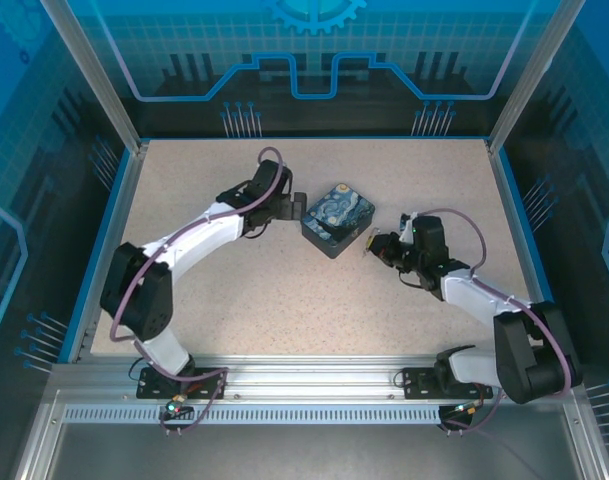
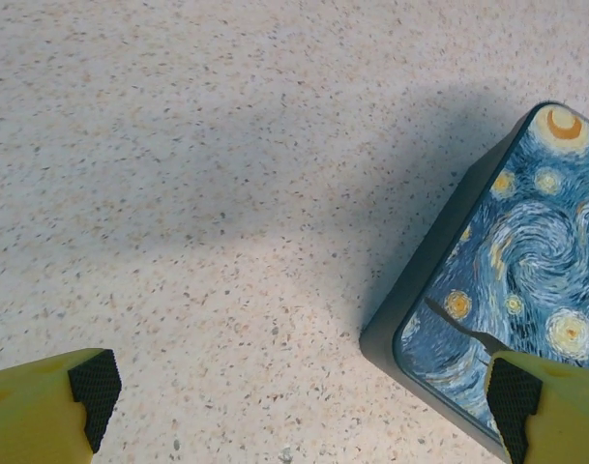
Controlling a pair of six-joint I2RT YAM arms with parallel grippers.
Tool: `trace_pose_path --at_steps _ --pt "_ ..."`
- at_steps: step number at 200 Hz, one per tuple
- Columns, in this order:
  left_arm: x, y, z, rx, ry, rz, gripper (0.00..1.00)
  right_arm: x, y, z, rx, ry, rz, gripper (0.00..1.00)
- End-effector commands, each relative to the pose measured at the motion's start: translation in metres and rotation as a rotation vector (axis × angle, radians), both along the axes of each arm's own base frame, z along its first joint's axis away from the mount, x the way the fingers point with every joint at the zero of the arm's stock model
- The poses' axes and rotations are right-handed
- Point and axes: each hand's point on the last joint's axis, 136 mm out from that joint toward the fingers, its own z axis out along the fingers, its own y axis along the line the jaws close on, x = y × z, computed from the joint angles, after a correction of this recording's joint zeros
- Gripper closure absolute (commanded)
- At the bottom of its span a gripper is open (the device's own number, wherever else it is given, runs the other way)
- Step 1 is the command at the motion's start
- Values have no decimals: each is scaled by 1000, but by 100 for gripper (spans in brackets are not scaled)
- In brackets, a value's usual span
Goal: Unlock the padlock with the key
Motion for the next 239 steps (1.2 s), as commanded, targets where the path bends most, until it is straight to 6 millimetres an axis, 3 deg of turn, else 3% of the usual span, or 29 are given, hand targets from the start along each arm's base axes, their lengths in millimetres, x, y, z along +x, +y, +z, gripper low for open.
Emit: trace_pose_path --at_steps 1,32,54,81,105,111,124,146,170,195,239 --pt "-18 26 5 -34 8 80 1 -10 25 20 -18 -40 103 100" --pt "-30 57 19 -71 -29 167 1 -27 68 26 -34 -43 218 100" --pt "-38 79 31 -100 -55 229 1 -45 112 27 -44 -45 328 100" --pt "-44 102 46 -126 -93 292 1 -69 172 15 -43 -9 449 100" --pt "-48 109 59 -143 -97 299 1 -86 222 -4 -34 39 544 100" --pt "-49 109 62 -145 -97 294 1 -86 238 1 -12 34 562 100" --pt "-50 107 66 -151 -89 284 1 -91 264 -8 13 66 601 100" --pt "-52 105 70 -164 -77 270 1 -95 294 -19 42 110 642 100" --pt "-54 103 70 -177 -67 265 1 -92 307 -37 53 158 643 100" --pt "-55 101 69 -186 -60 258 1 -89 307 -50 36 193 632 100" --pt "-54 98 65 -193 -44 251 1 -84 294 -66 -28 244 609 86"
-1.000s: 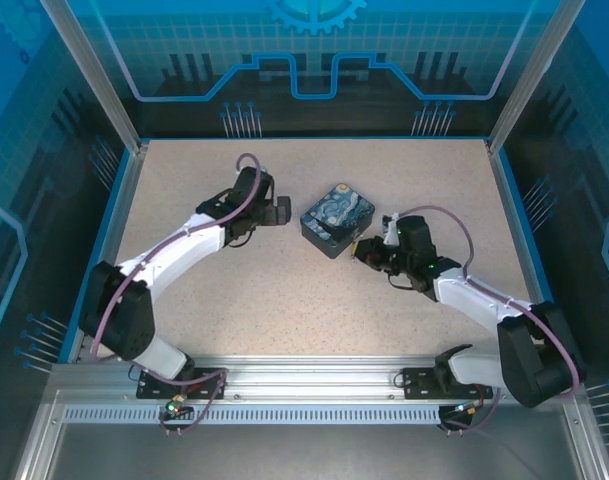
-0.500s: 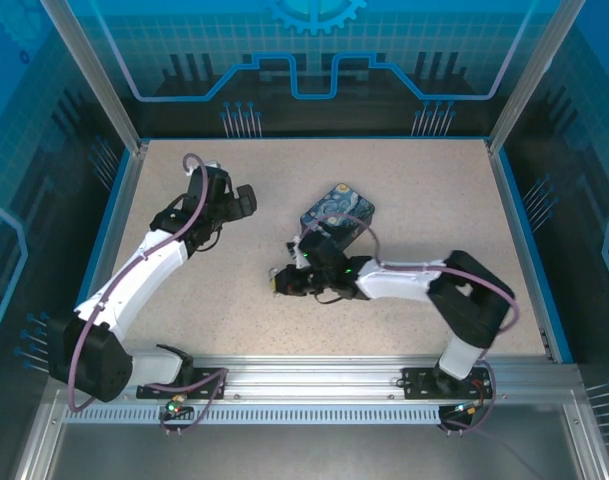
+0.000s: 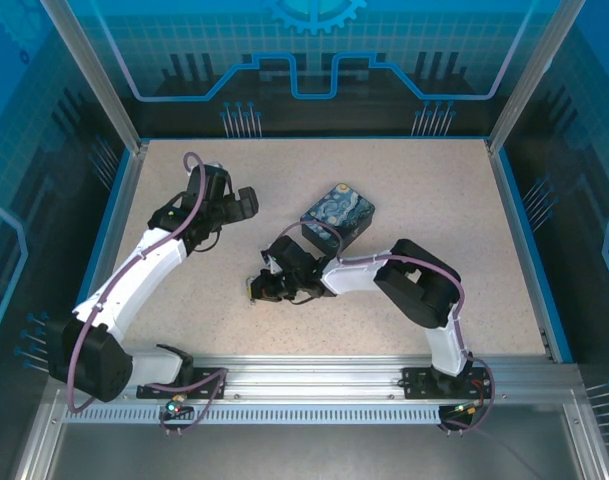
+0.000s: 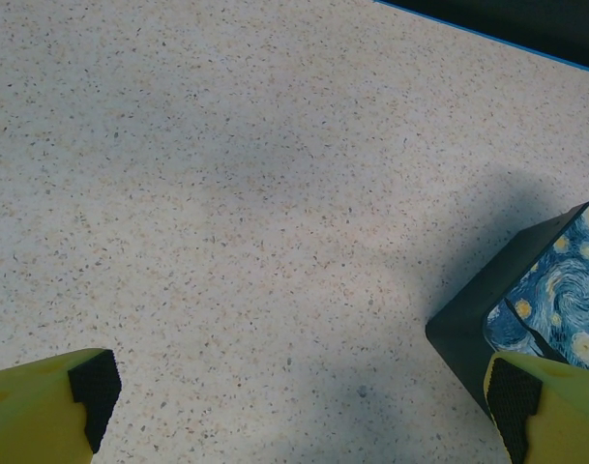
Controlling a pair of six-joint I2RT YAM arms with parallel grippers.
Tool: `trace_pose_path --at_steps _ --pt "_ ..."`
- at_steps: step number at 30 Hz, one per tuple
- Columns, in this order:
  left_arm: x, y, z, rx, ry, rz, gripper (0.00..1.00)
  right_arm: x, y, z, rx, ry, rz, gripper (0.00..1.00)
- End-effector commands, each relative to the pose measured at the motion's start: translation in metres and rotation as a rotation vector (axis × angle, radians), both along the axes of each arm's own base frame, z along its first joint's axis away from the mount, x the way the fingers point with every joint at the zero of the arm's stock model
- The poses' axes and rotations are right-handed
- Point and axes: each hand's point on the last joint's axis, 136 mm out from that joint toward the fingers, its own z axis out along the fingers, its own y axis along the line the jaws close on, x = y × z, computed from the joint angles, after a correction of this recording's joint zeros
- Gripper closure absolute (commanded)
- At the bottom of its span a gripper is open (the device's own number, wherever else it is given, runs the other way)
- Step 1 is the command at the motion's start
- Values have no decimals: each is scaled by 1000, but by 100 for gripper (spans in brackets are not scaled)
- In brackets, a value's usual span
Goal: Unlock the padlock with the key
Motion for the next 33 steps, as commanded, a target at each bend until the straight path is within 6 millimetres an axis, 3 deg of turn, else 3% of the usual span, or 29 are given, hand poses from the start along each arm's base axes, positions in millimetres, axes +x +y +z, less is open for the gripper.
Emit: trace_pose_path --at_steps 1,4,8,13,16,21,27,32,33 --pt "-1 -2 11 -39 -6 0 1 6 -2 -2 -17 26 -10 85" --pt "0 -3 11 -45 -4 -1 1 7 -8 -3 -36 31 -20 76" --pt "1 -5 12 -54 -4 -5 1 6 -12 -6 -57 44 -21 73" --pt "3 -7 17 -59 -12 -10 1 5 -16 -3 -60 40 -25 62" --pt "3 -7 18 -56 -14 -13 1 4 -22 6 -56 13 -30 55" --pt "3 -5 20 -43 -27 -13 1 -1 -40 37 -53 -72 -23 43" --pt "2 0 26 -30 -110 -9 1 1 -85 87 -113 -252 -41 27" --pt "-1 5 32 -3 -177 -20 1 14 -144 127 -152 -384 -137 4" --pt "-1 6 33 8 -191 -22 1 19 -159 134 -168 -408 -167 4"
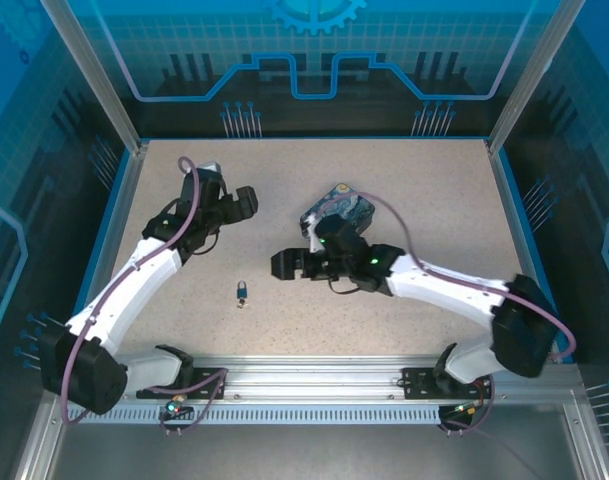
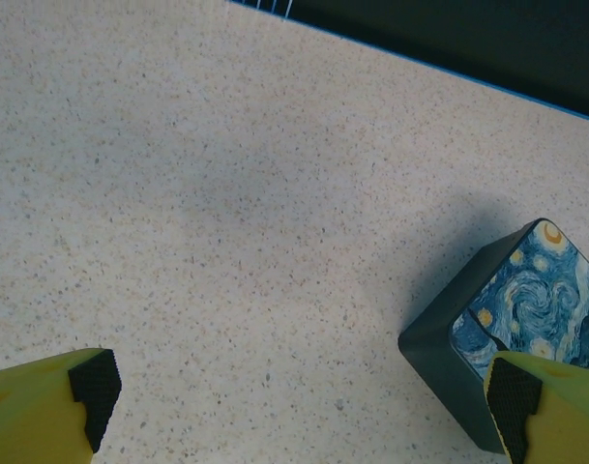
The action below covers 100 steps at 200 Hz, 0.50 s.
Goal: Unlock the padlock with the key
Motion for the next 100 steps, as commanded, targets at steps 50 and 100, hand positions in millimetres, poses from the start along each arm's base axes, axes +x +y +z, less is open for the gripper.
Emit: trace_pose_path --at_steps 50,100 --pt "0 23 15 122 -294 26 1 52 -200 16 -250 -156 -477 0" --pt "0 32 -3 255 -353 -2 1 81 -327 18 -434 -301 -895 0"
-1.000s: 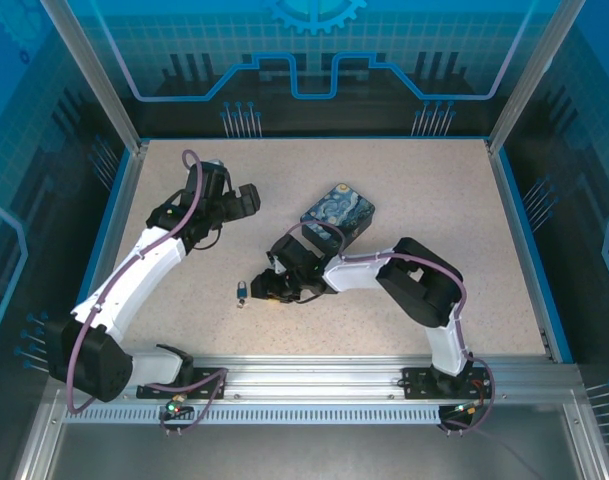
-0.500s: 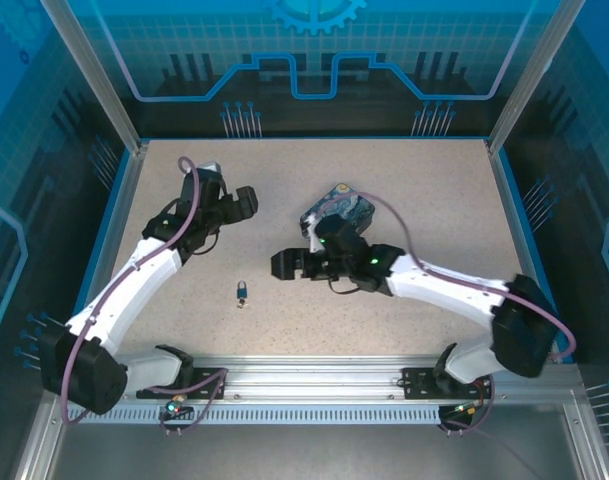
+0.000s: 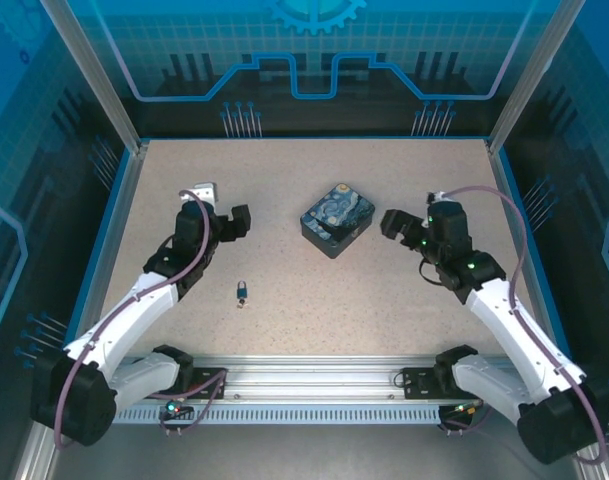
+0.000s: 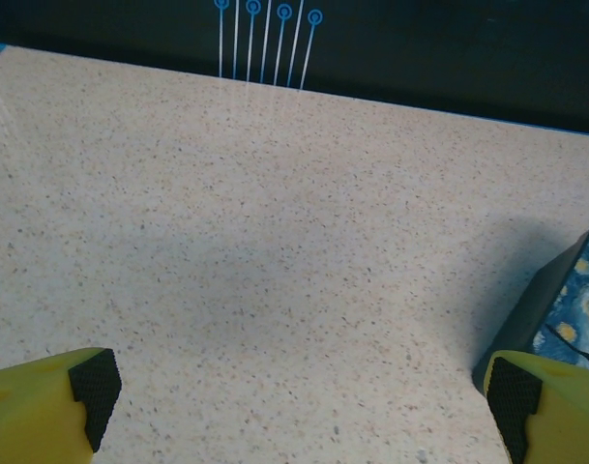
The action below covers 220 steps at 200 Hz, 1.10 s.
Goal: Unlock the padlock with the key
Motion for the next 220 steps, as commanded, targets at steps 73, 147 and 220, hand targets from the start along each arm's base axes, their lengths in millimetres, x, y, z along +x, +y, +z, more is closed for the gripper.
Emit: trace_pose_path --at_steps 73,147,220 --pt "15 82 -21 220 -104 181 1 32 -124 -50 -484 90 -331 0" --pt "21 83 -85 189 -141 178 1 60 -102 -73 -500 -151 -186 0" --pt "36 58 -113 169 -144 8 1 62 -95 -93 -495 -282 -130 0"
